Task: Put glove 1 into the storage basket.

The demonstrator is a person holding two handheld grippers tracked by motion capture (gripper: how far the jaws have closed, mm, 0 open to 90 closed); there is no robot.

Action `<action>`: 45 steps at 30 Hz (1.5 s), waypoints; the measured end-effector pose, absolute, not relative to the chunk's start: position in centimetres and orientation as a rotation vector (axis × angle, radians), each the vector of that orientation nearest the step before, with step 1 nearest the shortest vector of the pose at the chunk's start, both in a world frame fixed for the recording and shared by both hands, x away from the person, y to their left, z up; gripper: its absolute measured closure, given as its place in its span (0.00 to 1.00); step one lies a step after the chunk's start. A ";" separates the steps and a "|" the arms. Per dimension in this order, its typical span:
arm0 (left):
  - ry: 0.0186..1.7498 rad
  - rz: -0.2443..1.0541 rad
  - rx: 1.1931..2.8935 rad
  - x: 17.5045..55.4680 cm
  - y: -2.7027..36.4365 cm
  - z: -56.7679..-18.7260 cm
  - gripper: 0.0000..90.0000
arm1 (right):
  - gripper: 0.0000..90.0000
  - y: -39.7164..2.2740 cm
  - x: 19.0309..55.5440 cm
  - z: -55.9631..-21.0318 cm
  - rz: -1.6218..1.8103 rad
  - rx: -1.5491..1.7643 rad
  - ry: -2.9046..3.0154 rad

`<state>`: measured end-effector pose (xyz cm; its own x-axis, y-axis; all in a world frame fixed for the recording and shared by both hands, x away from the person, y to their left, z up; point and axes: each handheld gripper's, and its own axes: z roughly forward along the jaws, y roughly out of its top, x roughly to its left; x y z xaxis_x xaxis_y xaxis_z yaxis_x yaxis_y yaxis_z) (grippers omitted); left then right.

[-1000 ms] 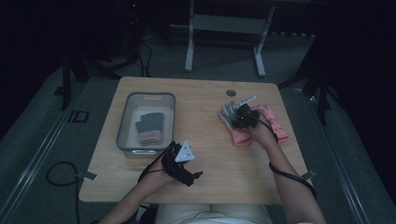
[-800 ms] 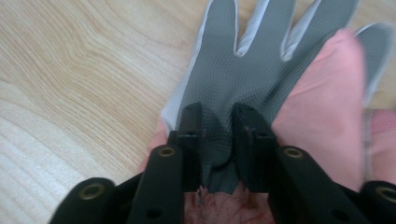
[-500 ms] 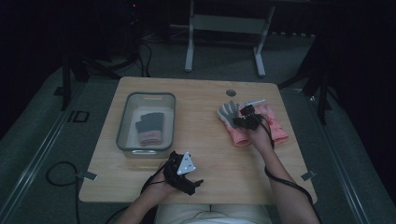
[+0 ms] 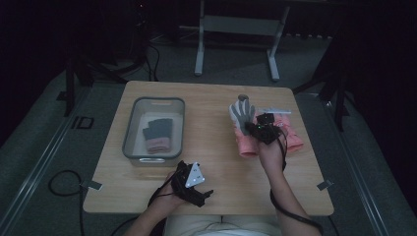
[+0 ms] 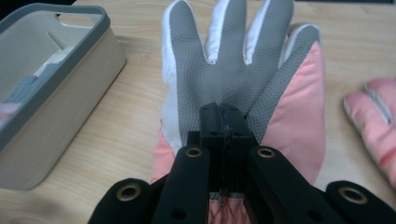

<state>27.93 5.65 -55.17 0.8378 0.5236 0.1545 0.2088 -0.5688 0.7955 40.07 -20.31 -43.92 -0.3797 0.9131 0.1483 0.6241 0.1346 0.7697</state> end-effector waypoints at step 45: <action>0.510 0.424 2.163 27.8 5.9 -55.7 0.01 | 0.73 -26.5 41.1 -46.0 0.987 1.212 2.057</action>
<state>27.83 5.91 -55.69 0.8591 0.4976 0.1198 0.2086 -0.5543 0.8058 41.10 -26.49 -45.98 -0.4414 0.8928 -0.0901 0.4881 0.3231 0.8108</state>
